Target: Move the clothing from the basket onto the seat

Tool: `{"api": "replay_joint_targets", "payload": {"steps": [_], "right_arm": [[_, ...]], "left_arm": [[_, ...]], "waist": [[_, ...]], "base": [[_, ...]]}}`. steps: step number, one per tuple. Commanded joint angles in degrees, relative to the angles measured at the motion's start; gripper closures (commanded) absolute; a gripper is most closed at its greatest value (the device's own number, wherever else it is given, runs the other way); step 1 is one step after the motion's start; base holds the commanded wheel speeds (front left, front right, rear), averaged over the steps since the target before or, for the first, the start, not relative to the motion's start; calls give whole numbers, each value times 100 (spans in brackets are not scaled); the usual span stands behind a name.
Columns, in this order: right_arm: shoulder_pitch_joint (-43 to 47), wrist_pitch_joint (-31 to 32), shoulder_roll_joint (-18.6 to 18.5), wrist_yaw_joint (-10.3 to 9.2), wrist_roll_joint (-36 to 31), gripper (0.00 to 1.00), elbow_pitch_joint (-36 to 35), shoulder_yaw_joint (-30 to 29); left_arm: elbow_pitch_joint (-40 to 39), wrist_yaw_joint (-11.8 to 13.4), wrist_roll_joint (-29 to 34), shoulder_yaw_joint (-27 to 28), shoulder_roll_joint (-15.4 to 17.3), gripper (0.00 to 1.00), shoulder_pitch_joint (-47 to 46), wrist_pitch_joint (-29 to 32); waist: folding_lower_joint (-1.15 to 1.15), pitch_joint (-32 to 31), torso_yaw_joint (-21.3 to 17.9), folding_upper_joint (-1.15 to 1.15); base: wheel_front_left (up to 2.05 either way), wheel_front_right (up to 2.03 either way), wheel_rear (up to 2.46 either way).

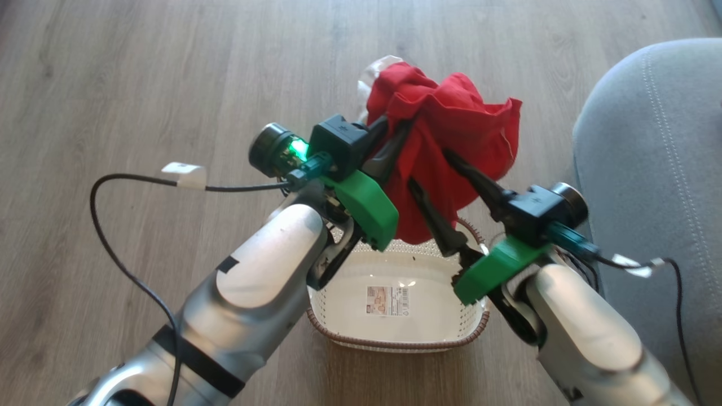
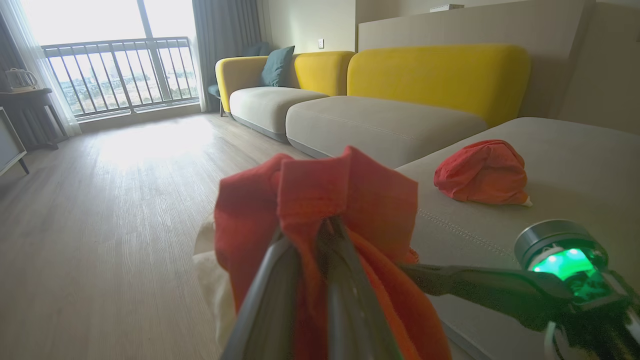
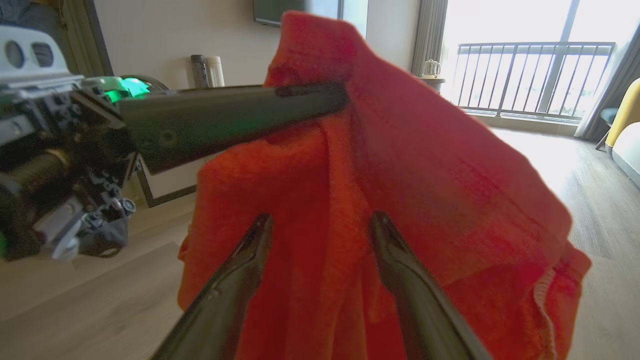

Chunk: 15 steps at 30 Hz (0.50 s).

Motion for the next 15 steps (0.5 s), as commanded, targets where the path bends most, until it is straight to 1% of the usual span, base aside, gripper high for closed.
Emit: {"api": "replay_joint_targets", "payload": {"steps": [1,9,10,11,12,13,15], "right_arm": [[-342,-37,-7,-1,-29,0,127,263],[-928,-37,305,-1,-158,0,1257,634],[-969,-37,340,-1,-161,14,1368,672],[-969,-37,340,-1,-161,14,1368,672],[-999,-37,375,-1,-139,67,1474,699],[-1030,-37,406,-1,-118,100,1549,707],[-1079,-37,455,-1,-78,100,1646,709]], "left_arm": [[-245,42,-65,87,59,100,-344,-57],[-432,125,-318,-382,59,100,-405,-60],[-440,135,-347,-434,59,100,-415,-60],[-440,135,-347,-434,59,100,-415,-60],[-448,146,-379,-482,59,100,-422,-61],[-449,158,-406,-528,59,100,-429,-62],[-438,189,-462,-609,59,100,-430,-63]], "waist": [[1,-12,62,0],[1,-40,347,0],[1,-40,383,0],[1,-40,383,0],[1,-42,417,0],[1,-44,448,0],[1,-50,492,0]], "base": [[0,0,0],[0,0,0],[0,0,0],[0,0,0],[0,0,0],[0,0,0],[0,0,0]]}}
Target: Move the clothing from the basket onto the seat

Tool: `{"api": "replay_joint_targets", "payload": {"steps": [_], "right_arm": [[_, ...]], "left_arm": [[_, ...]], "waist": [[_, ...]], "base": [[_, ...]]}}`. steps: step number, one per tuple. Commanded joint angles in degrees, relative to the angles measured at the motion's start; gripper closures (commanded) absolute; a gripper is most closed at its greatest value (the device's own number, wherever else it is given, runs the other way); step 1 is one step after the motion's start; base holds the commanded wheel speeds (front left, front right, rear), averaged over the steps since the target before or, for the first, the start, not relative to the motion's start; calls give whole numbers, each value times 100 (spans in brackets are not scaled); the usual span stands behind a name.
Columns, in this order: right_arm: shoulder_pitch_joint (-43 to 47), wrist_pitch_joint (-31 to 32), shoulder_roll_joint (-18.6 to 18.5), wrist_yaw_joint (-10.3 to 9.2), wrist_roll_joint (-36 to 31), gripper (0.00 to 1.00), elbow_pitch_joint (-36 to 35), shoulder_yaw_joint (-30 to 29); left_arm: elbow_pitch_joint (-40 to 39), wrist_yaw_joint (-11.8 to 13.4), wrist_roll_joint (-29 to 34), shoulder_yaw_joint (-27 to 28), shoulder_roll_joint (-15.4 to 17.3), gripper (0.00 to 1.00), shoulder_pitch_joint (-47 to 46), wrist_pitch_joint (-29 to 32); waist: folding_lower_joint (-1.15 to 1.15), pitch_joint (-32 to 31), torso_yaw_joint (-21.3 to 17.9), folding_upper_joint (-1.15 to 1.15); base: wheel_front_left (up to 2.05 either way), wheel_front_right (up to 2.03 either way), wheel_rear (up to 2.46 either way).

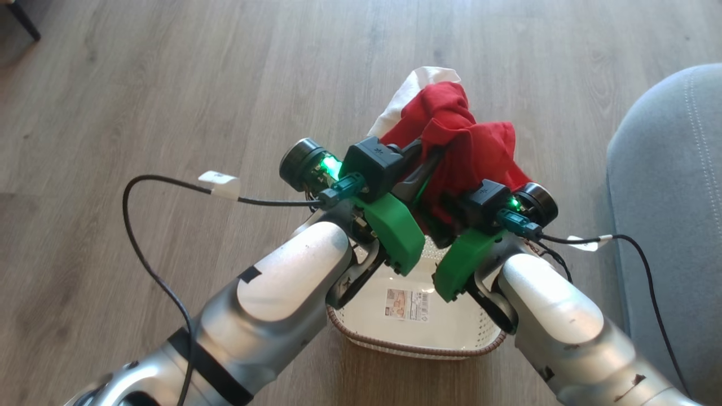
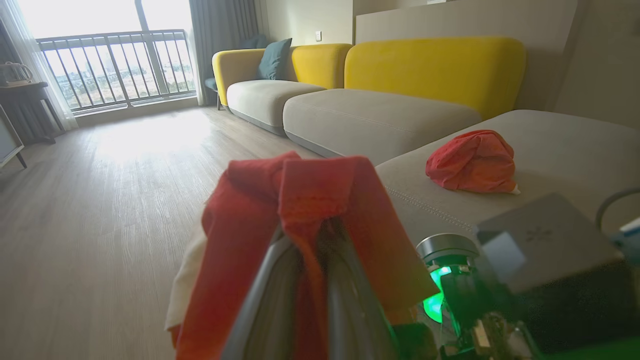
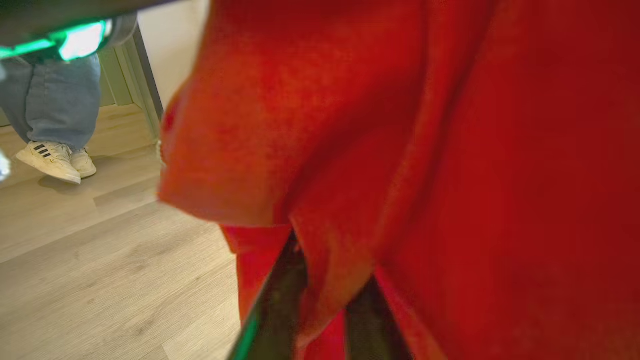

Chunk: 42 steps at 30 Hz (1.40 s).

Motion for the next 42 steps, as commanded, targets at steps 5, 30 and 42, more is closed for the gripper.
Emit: {"api": "replay_joint_targets", "payload": {"steps": [5,30,42], "right_arm": [[-216,-37,150,-1,78,100,-167,4],[741,-37,-558,-1,-44,100,-2097,-1299],[836,-37,-490,-1,-57,100,-2643,-1601]], "left_arm": [[-108,97,-127,79,50,100,-358,-68],[249,-237,576,1002,129,0,238,-72],[221,-600,955,1457,125,0,517,-72]], "waist": [[0,-10,45,0],[0,56,-1245,0],[0,136,-2489,0]], "base": [[0,0,0],[0,0,0],[0,0,0]]}}
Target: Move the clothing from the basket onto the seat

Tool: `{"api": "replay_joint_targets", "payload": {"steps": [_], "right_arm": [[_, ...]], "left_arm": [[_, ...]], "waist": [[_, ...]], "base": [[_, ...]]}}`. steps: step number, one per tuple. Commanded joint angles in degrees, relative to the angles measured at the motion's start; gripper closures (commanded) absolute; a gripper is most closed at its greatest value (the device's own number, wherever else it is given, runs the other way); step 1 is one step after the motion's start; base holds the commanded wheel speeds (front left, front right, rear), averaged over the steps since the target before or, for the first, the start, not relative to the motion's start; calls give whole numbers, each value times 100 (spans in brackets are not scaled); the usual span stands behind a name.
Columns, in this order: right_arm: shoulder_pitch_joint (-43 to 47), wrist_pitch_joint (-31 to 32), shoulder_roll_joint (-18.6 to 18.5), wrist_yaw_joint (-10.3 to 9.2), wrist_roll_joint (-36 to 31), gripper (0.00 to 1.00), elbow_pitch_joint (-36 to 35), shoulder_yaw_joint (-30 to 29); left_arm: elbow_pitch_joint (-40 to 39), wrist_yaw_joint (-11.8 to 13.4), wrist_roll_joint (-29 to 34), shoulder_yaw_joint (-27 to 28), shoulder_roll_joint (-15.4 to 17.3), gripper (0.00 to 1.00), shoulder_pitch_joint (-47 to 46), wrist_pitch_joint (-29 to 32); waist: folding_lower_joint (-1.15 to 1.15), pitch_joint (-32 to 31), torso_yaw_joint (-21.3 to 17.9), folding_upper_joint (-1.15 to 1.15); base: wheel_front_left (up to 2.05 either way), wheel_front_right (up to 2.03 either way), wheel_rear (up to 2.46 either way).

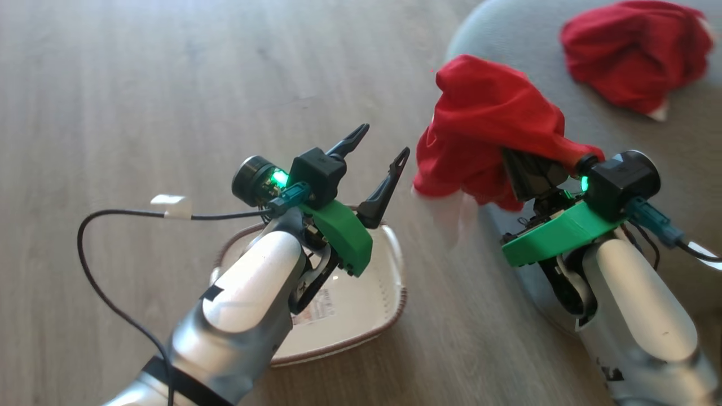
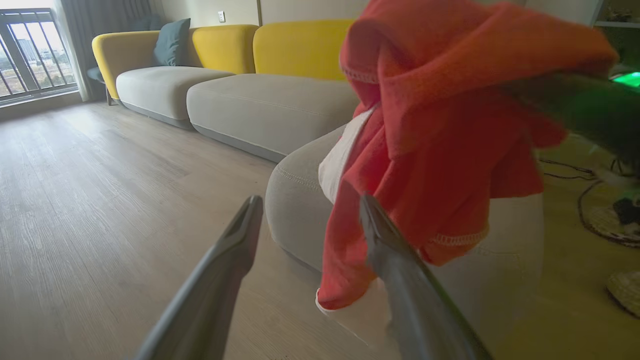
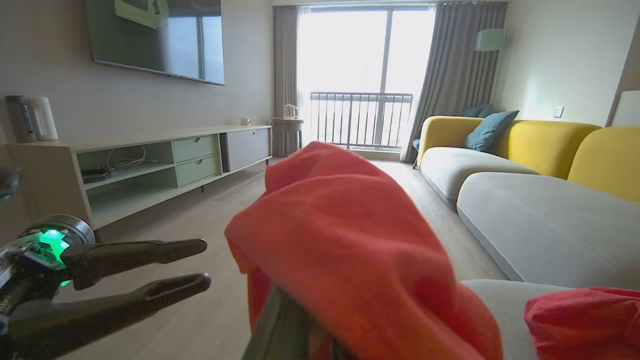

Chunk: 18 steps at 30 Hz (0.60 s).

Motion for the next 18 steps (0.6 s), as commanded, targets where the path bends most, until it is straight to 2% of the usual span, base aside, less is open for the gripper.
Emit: {"api": "replay_joint_targets", "payload": {"steps": [1,11,18], "right_arm": [[-10,-38,57,-1,-4,100,-235,28],[331,-38,186,-1,54,100,-663,-341],[544,-38,226,-1,-3,100,-986,-785]], "left_arm": [[-188,-24,47,220,62,0,-128,-55],[-351,-205,311,531,18,0,48,-55],[-454,-326,509,598,2,0,24,-56]], "waist": [[0,18,-346,0],[0,24,-1238,0],[0,292,-1534,0]], "base": [[0,0,0],[0,0,0],[0,0,0]]}}
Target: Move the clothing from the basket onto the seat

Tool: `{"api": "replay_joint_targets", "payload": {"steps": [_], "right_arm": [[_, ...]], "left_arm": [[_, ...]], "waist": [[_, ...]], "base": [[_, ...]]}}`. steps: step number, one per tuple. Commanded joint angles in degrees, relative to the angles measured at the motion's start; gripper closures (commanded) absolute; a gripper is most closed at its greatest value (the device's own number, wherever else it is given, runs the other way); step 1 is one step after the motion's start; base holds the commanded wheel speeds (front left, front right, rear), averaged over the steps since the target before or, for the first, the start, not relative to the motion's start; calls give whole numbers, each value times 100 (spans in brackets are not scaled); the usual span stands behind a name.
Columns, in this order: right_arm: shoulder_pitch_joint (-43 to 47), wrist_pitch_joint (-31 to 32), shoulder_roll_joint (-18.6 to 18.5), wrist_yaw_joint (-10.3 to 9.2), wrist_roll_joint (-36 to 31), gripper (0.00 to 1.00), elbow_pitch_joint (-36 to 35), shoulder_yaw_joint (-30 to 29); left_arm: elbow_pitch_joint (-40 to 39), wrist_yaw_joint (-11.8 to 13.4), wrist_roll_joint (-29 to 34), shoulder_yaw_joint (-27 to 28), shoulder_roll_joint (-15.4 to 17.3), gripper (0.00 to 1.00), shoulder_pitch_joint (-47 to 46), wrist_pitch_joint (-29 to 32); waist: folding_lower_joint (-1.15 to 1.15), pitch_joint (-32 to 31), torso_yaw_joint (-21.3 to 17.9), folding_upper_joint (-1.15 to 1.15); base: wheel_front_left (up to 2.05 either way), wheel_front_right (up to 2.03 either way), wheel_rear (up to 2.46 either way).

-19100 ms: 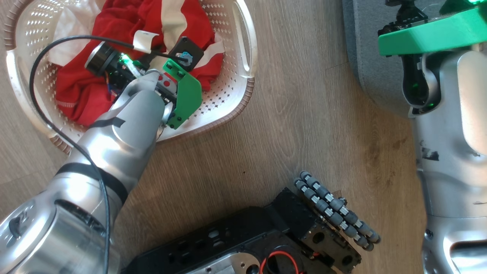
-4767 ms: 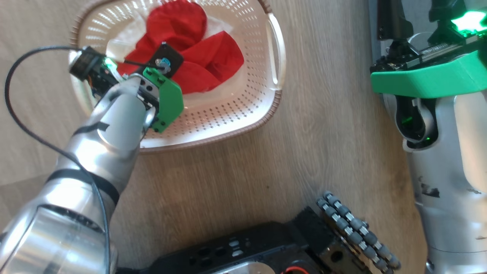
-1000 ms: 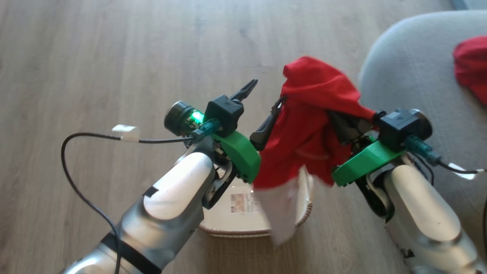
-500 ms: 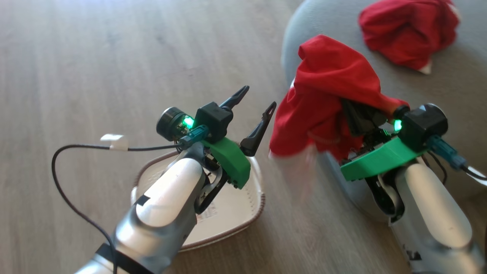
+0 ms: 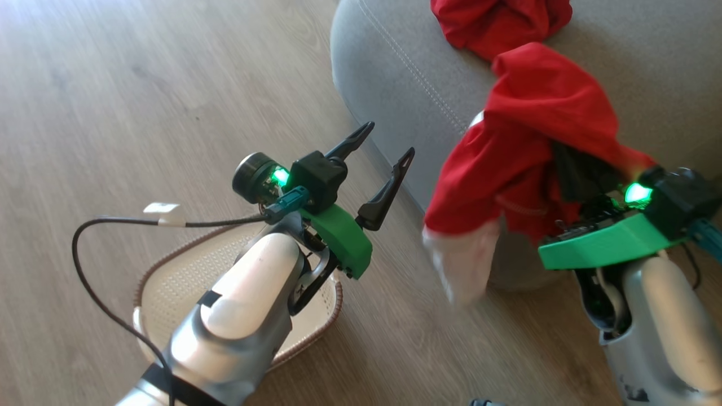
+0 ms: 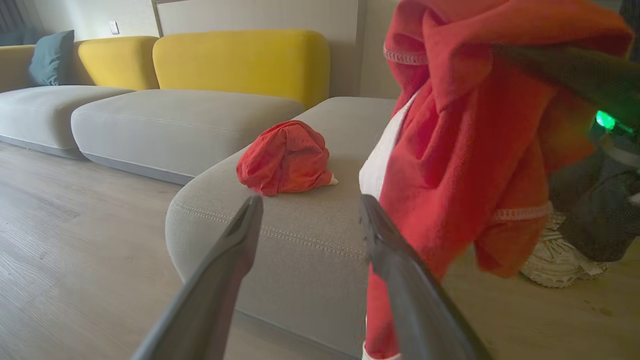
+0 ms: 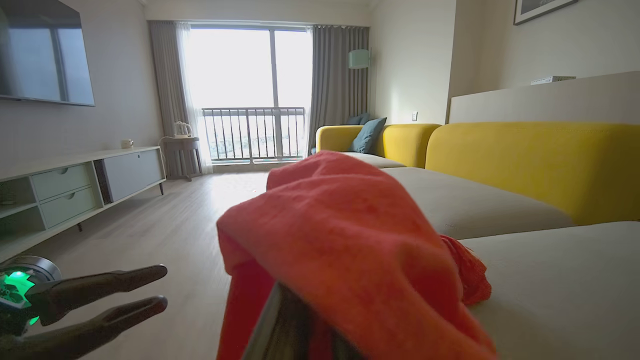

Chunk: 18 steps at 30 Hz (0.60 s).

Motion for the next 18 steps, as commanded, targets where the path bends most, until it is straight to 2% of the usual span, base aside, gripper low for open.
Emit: {"api": "replay_joint_targets", "payload": {"steps": [1,6,10,18], "right_arm": [[-14,-37,77,-1,-41,100,-290,-36],[-62,-37,148,-1,-107,100,-463,-461],[-450,-37,36,-1,-213,100,-476,-764],[-1779,-37,-584,-1,-442,100,11,-1535]], "left_arm": [[-183,-42,76,196,58,0,-205,-56],[-189,-124,185,120,52,0,-325,-56],[-189,-181,259,-5,50,0,-450,-56],[-62,-252,452,-323,51,0,-857,-56]], "waist": [[0,170,-86,0],[0,484,-145,0],[0,810,-169,0],[0,1807,-4,0]], "base": [[0,0,0],[0,0,0],[0,0,0],[0,0,0]]}}
